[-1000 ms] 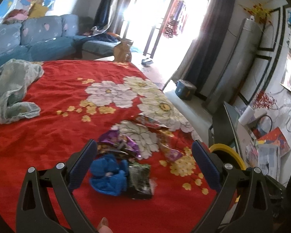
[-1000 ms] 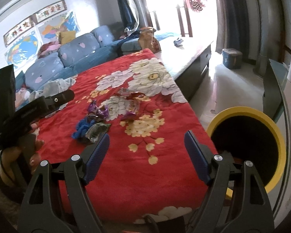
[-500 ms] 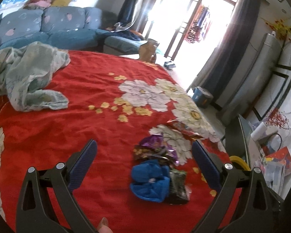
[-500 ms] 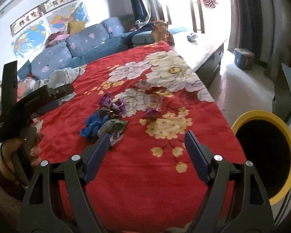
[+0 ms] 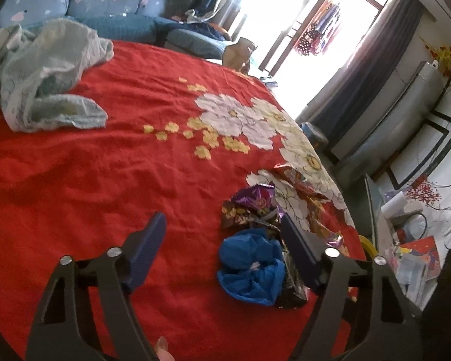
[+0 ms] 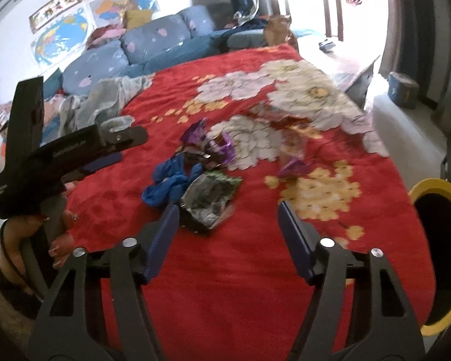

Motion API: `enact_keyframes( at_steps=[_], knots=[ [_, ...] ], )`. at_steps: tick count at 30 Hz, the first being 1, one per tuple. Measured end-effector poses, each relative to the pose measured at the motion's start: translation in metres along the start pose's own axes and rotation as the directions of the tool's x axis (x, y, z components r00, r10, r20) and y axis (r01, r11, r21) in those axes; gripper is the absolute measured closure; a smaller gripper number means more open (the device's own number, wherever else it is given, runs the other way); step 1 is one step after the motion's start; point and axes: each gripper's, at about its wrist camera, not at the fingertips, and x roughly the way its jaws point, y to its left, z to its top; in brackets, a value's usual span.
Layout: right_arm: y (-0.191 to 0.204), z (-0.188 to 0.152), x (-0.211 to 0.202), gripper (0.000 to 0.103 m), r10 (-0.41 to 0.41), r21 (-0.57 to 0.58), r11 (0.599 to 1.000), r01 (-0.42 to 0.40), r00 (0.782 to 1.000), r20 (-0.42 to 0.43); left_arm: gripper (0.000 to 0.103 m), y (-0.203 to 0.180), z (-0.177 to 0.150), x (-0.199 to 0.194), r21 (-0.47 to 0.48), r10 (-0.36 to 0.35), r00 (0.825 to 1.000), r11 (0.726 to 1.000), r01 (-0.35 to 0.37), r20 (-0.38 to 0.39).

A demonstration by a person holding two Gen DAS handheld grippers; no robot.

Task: Collect trash
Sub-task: 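Grasp the blue cloth with the left tool while the right tool grasps the dark green snack bag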

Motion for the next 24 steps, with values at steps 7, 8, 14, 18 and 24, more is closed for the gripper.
enact_keyframes(
  at_steps=[7,8,14,18,24],
  knots=[
    [0.01,0.001,0.029,0.049,0.021,-0.013,1.0,-0.022,0.998,-0.057,0.049,0.005,-0.007,0.015,-0.031,-0.052,0.997,0.998,0.05,-0.055],
    [0.01,0.001,0.032,0.05,0.029,-0.01,1.0,-0.029,0.997,-0.067,0.051,0.006,-0.008,0.017,-0.033,-0.055,0.997,0.998,0.053,-0.06],
    [0.004,-0.007,0.05,0.074,0.072,0.036,0.997,-0.068,0.989,-0.125,0.055,0.005,-0.014,0.03,-0.04,-0.096,0.991,0.995,0.092,-0.097],
    [0.0,-0.01,0.046,0.08,0.089,0.047,0.995,-0.084,0.989,-0.118,0.056,0.0,-0.02,0.038,-0.026,-0.103,0.987,0.995,0.101,-0.125],
    [-0.001,-0.016,0.037,0.084,0.088,0.038,0.996,-0.084,0.99,-0.107,0.068,-0.004,-0.025,0.043,-0.005,-0.099,0.984,0.995,0.099,-0.148]
  ],
)
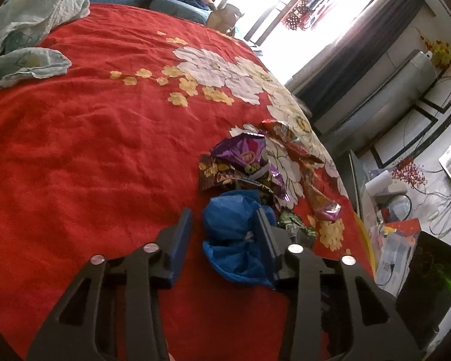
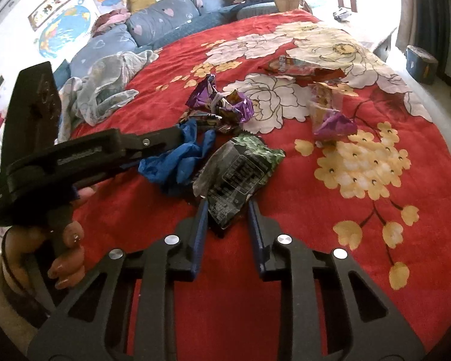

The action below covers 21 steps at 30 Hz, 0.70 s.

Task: Collect trash
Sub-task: 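Grasp the blue cloth with the left tool while the right tool grasps the dark green snack bag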

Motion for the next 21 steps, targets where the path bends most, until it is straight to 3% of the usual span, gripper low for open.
enact_keyframes(
  at_steps=[6,21],
  knots=[
    [-0.003,-0.006,-0.009,0.085,-0.003,-0.008,1.0,0.003,1.0,0.006,0.081,-0.008,-0.005,0.004,0.026,-0.019,1.0,0.999,0.02,-0.024],
    [-0.01,-0.011,-0.04,0.085,-0.029,-0.016,0.999,0.03,0.998,0.058,0.087,-0.037,-0.01,-0.012,0.107,-0.042,0.999,0.993,0.042,0.003]
  ],
)
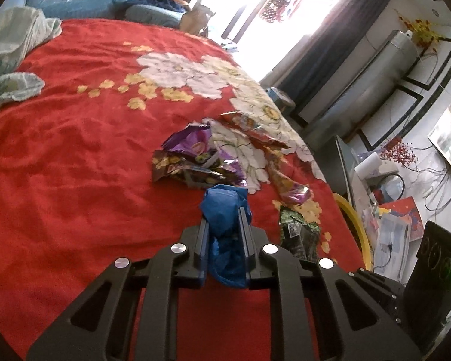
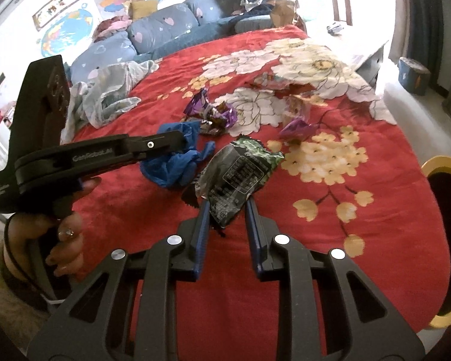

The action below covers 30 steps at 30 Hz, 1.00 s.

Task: Collect trash
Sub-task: 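Grasp the blue cloth with the left tool while the right tool grasps the dark green snack bag, then carry the blue cloth and green snack bag over the bin with both tools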

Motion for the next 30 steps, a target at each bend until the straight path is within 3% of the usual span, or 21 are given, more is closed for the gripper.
enact_keyframes(
  at_steps=[30],
  knots=[
    [-0.067,0.008,-0.063,0.085,-0.109,0.121,0.988,0.094,0.986,0.126,0.087,-0.082,-0.008,-0.02,0.187,-0.069,0.997,0.98,0.061,0.036]
  ],
)
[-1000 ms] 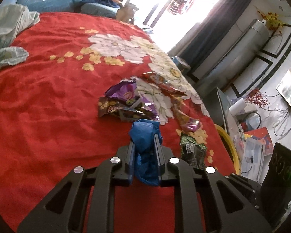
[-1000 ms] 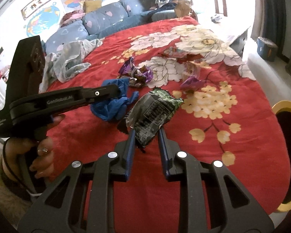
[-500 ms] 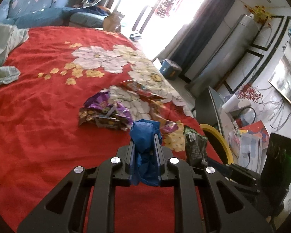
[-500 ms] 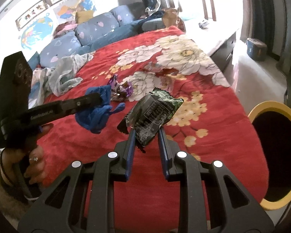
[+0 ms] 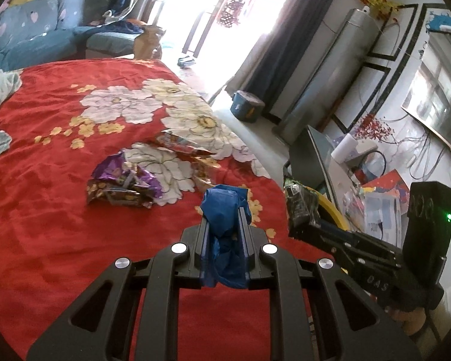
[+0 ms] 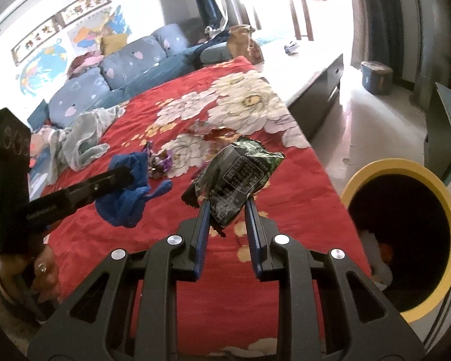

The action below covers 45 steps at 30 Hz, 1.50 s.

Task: Collect trash
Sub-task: 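Carry the blue cloth and green snack bag over the bin with both tools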

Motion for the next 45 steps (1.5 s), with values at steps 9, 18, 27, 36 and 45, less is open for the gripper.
enact_keyframes(
  at_steps=[9,18,27,36,45],
  knots=[
    [-0.022,0.003,-0.011,0.085,-0.035,0.044,0.998,0.033,0.999,0.028,0.087,-0.023,-0.001,0.005,0.055,-0.022,1.0,0.998,0.023,-0.009],
    [-0.042,0.003,-0.023,0.085,-0.064,0.082,0.995,0.06,0.997,0.048,0.087,-0.042,-0.002,0.007,0.101,-0.043,0.999,0.994,0.044,-0.014],
    [-0.056,0.003,-0.03,0.085,-0.087,0.106,0.991,0.08,0.994,0.062,0.087,-0.06,-0.002,0.009,0.139,-0.06,0.998,0.988,0.061,-0.018],
    [-0.071,0.002,-0.038,0.085,-0.11,0.143,0.985,0.098,0.991,0.079,0.087,-0.076,-0.003,0.013,0.171,-0.074,0.997,0.982,0.078,-0.029],
    [-0.091,-0.002,-0.045,0.085,-0.138,0.186,0.975,0.12,0.987,0.086,0.087,-0.093,-0.007,0.019,0.205,-0.09,0.995,0.974,0.097,-0.046]
  ],
)
